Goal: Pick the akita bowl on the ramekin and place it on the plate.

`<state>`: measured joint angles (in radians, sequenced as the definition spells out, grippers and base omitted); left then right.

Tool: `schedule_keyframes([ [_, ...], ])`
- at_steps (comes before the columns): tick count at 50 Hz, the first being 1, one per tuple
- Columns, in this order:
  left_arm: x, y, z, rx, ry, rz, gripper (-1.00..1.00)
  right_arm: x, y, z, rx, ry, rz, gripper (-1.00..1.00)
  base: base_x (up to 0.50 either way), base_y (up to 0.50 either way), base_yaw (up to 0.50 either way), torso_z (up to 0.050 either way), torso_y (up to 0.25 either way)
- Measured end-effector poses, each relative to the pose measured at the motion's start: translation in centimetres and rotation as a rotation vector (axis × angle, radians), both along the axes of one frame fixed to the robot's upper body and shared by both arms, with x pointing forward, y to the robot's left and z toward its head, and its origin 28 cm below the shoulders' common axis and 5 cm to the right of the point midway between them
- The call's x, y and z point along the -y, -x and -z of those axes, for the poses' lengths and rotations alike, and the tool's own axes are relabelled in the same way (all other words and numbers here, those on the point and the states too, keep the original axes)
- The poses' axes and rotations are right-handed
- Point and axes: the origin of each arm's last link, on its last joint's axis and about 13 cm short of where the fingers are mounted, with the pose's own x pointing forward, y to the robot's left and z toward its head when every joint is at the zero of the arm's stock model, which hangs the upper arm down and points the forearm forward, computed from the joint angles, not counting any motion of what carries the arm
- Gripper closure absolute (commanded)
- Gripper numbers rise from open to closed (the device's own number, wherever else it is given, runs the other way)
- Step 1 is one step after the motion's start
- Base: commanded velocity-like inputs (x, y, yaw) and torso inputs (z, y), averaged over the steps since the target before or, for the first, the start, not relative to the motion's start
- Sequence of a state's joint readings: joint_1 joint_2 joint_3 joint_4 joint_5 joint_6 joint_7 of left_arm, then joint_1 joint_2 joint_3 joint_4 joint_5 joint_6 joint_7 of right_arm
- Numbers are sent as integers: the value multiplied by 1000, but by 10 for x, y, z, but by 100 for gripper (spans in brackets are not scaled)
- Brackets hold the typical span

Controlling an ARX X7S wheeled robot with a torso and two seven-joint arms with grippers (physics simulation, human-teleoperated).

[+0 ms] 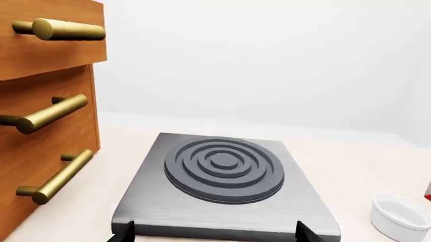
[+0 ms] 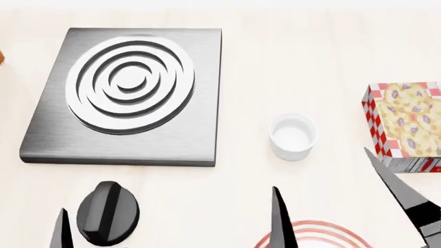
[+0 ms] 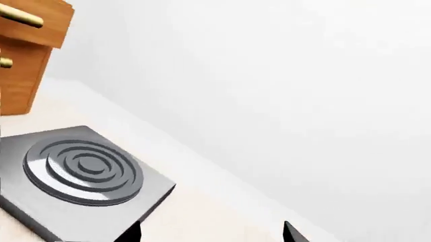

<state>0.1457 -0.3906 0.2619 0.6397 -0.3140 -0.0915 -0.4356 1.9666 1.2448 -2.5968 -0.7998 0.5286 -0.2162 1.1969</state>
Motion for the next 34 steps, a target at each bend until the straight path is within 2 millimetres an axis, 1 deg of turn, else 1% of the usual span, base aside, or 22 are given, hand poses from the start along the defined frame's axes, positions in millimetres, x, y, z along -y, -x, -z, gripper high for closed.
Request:
schedule_keyframes([
  [8,0,0,0,2,10,14,-100,2,-6,10,99,-159,76,-100,0,0,0,0,250],
  [16,0,0,0,2,13,21,-100,4,-10,20,179,-291,111,-100,0,0,0,0,250],
  [23,0,-1,1,0,13,24,-100,5,-11,24,235,-364,112,-100,0,0,0,0,250],
  [34,0,-1,1,0,14,28,-100,4,-9,28,294,-424,96,-100,0,0,0,0,250],
])
